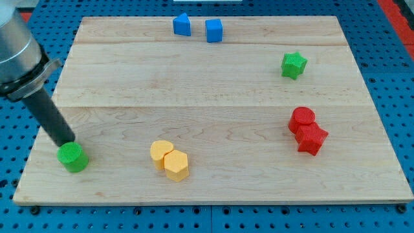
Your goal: Slide the green star closer to the green circle
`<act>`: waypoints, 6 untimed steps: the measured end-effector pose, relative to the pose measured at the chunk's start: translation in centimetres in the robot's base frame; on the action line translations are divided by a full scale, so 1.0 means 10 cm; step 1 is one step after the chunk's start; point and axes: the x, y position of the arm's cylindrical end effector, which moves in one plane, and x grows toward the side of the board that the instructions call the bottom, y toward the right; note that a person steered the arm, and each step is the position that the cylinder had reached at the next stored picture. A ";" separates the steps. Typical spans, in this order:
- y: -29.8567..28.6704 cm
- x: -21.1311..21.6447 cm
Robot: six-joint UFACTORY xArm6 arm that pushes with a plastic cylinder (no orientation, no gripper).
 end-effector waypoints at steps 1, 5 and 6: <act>0.79 -0.55; 4.36 -1.48; 3.79 -1.67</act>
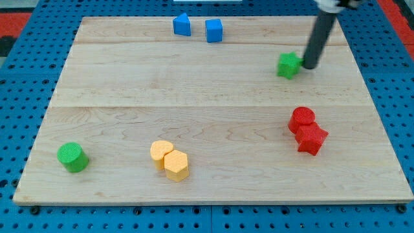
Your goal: Slide the green star closer to the green circle
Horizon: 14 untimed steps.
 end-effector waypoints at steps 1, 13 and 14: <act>-1.46 0.20; -3.84 1.19; -3.78 1.60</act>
